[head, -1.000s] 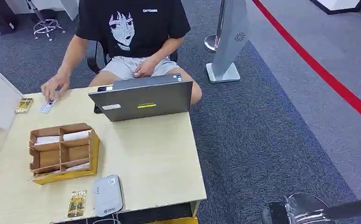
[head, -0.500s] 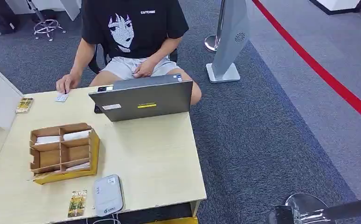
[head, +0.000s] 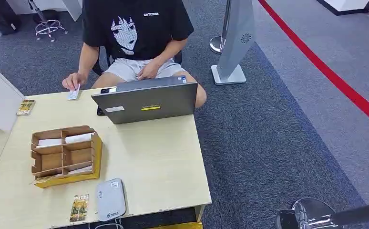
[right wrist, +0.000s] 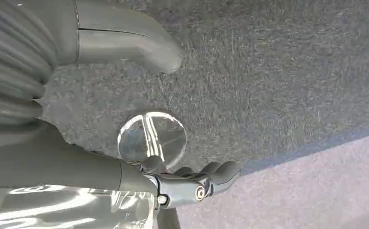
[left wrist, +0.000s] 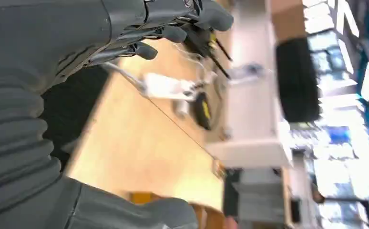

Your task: Pass the card to the sensor for recognition and then transmit it.

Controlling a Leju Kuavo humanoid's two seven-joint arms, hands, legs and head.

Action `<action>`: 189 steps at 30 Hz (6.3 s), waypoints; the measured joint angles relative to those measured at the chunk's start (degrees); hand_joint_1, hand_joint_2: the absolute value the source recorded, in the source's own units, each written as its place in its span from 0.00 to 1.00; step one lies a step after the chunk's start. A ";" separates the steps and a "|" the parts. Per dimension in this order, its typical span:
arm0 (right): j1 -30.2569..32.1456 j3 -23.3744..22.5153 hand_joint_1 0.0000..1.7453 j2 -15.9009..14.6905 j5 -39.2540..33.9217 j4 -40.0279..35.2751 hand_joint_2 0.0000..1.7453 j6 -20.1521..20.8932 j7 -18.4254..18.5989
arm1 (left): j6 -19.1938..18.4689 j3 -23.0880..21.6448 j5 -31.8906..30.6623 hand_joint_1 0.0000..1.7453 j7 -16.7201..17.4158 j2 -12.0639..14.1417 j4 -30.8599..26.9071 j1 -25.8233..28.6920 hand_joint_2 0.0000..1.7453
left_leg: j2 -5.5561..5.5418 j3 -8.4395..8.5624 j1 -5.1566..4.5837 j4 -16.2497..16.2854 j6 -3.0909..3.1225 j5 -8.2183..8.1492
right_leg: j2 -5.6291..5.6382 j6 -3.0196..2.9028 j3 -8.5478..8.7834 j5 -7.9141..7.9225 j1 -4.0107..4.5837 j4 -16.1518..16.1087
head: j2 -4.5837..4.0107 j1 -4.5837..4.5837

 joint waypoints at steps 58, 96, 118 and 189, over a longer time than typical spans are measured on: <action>-9.21 8.94 0.00 -1.75 12.47 12.04 1.00 -2.18 -4.06 | -22.74 -13.66 -93.13 1.00 38.95 26.86 11.63 -44.78 1.00 | -0.10 -0.06 0.00 0.03 -0.01 0.32 | -0.03 -0.05 -0.12 0.15 0.00 0.06 | 0.00 -0.02; -8.23 5.22 0.00 -1.42 12.15 8.66 1.00 -3.34 -3.06 | -9.05 -28.63 -91.79 1.00 28.79 15.80 1.45 -18.52 1.00 | 0.05 -0.07 -0.02 0.03 0.12 0.15 | 0.10 0.01 -0.14 0.15 -0.02 -0.09 | 0.00 0.00; -8.07 4.31 0.00 -1.38 12.39 8.11 1.00 -3.34 -3.04 | -14.04 -28.92 -93.44 1.00 28.94 12.52 17.82 -19.09 1.00 | 0.02 -0.04 -0.03 0.03 0.12 0.15 | 0.05 0.01 -0.08 0.16 -0.02 -0.09 | 0.00 0.00; -8.03 5.29 0.00 -1.38 12.85 7.85 1.00 -4.21 -2.84 | -5.93 -19.26 -90.97 0.00 28.74 21.07 -3.30 -18.62 1.00 | 0.19 -0.07 -0.02 0.03 0.11 0.15 | 0.18 0.02 -0.17 0.17 -0.01 -0.08 | 0.00 0.02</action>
